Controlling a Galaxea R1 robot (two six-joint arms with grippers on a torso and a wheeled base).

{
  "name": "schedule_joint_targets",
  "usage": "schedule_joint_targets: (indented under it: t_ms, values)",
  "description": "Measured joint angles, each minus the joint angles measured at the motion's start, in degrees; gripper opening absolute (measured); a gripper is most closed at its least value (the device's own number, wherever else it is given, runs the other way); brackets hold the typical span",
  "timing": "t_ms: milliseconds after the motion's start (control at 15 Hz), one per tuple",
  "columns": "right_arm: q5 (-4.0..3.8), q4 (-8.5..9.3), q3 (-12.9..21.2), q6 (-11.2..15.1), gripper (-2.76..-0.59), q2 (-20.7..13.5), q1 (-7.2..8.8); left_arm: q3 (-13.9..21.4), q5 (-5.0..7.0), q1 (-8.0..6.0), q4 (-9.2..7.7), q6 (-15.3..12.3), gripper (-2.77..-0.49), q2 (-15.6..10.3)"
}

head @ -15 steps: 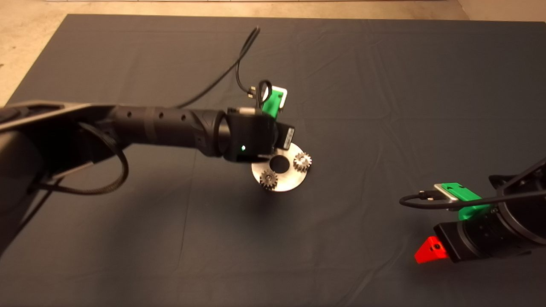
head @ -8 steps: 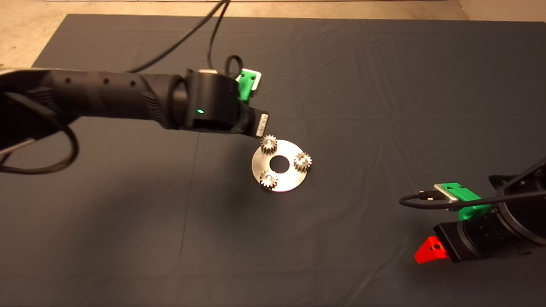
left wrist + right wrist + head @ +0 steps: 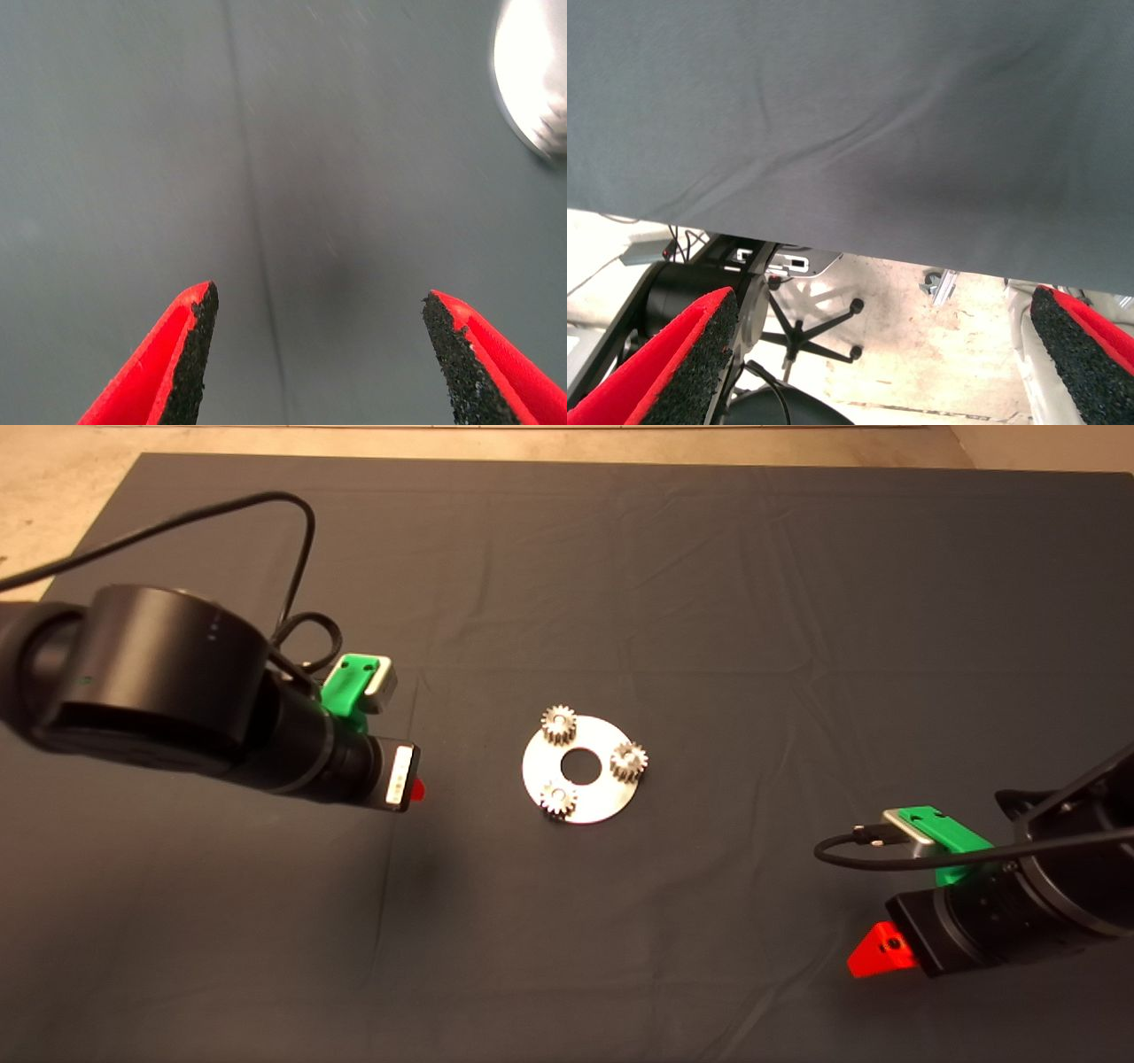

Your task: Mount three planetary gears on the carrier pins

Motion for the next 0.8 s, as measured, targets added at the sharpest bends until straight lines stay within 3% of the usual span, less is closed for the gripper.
schedule_joint_targets:
  t_ms: [133, 200, 333, 600, 800]
  values:
    - [-0.09, -0.02, 0.3, 0.5, -0.89, 2.5, 0.00, 3.6, 0.09, -1.74, -4.54, -2.5, -1.64, -2.3]
    - [-0.05, -0.03, 0.4, 1.1, -0.89, 4.4, 0.00, 5.1, 0.25, -1.90, -6.64, -4.0, -1.64, -2.9]
    - [-0.09, -0.15, 0.4, 3.4, -0.89, 10.4, 0.00, 8.2, 0.22, -2.30, -9.28, -7.9, -1.64, -3.2]
    - [0.34, -0.34, -2.6, 8.0, -0.89, 25.1, 0.18, 10.2, 0.24, -3.82, -10.43, -15.8, -1.64, 1.9]
    - [0.06, -0.63, -4.4, 11.5, -0.89, 27.4, 0.94, 10.5, 0.17, -4.48, -11.10, -21.1, -1.64, 8.4]
